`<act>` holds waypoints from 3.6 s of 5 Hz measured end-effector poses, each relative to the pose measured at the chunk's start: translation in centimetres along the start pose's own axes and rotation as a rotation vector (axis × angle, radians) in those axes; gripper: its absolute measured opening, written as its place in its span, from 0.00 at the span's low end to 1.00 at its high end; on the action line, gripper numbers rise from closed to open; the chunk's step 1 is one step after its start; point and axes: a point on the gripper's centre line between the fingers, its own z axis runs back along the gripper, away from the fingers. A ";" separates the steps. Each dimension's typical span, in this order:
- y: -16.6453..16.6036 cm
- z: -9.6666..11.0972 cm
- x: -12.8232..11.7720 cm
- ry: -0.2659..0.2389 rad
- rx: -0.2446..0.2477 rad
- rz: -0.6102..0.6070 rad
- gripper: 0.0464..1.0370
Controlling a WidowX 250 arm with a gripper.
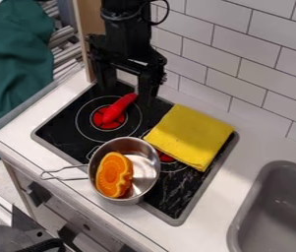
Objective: Out the red spoon on the left lower edge of stove
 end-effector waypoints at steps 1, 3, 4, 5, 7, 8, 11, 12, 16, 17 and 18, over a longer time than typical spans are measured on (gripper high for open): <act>-0.1 -0.9 -0.4 0.035 -0.006 0.002 0.97; 3.2 -2.7 3.8 0.020 -0.010 0.063 0.97; 4.7 -5.2 5.8 0.026 -0.030 0.069 0.97; 6.1 -8.1 6.2 0.056 -0.055 0.054 0.97; 7.8 -11.2 5.4 0.024 -0.005 -0.045 0.97; 8.3 -12.5 5.1 0.034 0.024 -0.089 0.97; 7.4 -13.6 5.6 0.020 0.072 -0.127 0.65; 7.0 -13.4 5.6 -0.002 0.066 -0.116 0.37; 9.6 -5.5 1.1 -0.119 0.145 0.042 0.34; 12.7 -5.6 -2.7 -0.076 0.170 0.089 0.34; 15.0 -6.2 -5.2 -0.053 0.187 0.109 0.34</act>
